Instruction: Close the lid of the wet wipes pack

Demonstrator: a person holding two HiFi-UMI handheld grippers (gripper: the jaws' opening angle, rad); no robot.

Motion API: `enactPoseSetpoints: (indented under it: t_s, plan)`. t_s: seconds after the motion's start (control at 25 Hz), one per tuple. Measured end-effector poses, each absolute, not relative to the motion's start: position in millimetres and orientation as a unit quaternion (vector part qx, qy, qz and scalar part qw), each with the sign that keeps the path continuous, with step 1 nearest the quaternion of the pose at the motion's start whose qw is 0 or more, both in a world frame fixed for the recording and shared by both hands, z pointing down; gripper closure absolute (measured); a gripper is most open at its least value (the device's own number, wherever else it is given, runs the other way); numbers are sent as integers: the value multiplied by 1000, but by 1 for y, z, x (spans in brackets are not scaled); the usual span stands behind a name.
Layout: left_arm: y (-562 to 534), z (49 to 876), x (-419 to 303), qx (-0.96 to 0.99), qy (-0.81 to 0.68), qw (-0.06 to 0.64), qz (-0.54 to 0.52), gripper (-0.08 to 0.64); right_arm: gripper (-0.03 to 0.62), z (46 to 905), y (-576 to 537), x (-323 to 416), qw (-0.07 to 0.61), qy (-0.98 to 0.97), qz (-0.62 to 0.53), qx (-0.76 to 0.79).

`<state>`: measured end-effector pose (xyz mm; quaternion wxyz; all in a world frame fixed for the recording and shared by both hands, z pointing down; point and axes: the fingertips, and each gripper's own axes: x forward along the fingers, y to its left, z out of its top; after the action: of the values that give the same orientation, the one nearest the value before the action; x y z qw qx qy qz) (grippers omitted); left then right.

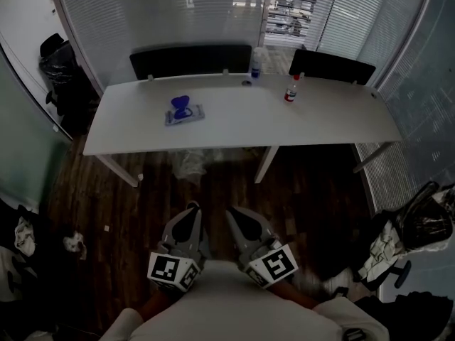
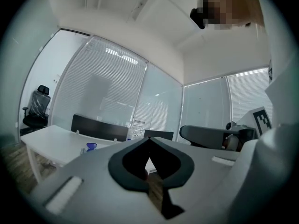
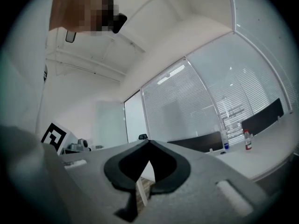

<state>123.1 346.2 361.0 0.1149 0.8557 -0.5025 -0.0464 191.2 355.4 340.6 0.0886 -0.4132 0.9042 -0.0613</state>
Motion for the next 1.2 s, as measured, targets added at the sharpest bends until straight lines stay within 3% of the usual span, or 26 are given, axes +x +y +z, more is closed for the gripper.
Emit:
enactPoseSetpoints:
  t_s: [1.2]
  plan:
    - [-80, 358, -52, 850, -504, 138, -63, 560, 592, 333, -78, 18, 48, 906, -69, -416]
